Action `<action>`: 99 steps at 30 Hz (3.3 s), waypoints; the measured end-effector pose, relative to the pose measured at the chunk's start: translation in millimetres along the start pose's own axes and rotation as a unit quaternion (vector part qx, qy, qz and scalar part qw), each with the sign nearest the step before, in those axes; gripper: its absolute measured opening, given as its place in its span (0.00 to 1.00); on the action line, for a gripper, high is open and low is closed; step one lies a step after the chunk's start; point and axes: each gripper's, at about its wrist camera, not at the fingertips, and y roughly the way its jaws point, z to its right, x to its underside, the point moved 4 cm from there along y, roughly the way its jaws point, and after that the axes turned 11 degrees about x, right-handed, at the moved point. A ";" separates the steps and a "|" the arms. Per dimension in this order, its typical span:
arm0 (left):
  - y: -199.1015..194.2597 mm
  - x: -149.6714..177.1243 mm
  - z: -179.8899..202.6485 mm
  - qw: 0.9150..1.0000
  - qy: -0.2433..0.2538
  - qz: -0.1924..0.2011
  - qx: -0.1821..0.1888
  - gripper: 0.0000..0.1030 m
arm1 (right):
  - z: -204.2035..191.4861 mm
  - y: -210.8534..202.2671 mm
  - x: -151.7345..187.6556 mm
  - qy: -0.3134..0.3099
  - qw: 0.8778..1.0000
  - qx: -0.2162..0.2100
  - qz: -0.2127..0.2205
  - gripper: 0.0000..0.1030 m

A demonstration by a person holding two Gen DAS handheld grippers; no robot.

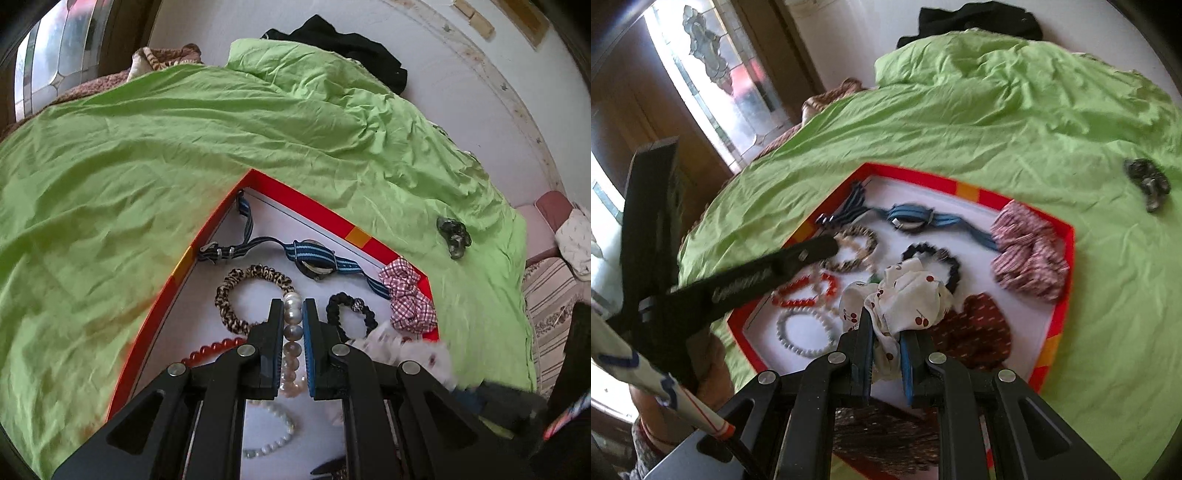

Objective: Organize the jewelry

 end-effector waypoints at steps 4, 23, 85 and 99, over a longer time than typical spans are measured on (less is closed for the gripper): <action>13.0 -6.1 -3.6 1.000 -0.018 -0.011 0.013 0.09 | -8.4 10.0 9.4 -0.011 1.000 -0.004 -0.015 0.14; 12.9 -4.1 18.6 0.999 0.045 -0.003 -0.008 0.23 | -17.9 14.8 21.4 -0.012 0.999 -0.028 -0.036 0.34; -148.7 134.2 123.7 0.950 0.157 0.150 -0.224 1.00 | 71.5 -118.7 150.3 0.066 0.977 0.203 0.027 0.73; -137.2 135.5 102.2 0.958 0.134 0.128 -0.218 1.00 | 65.2 -113.1 153.1 0.066 0.972 0.226 0.008 0.76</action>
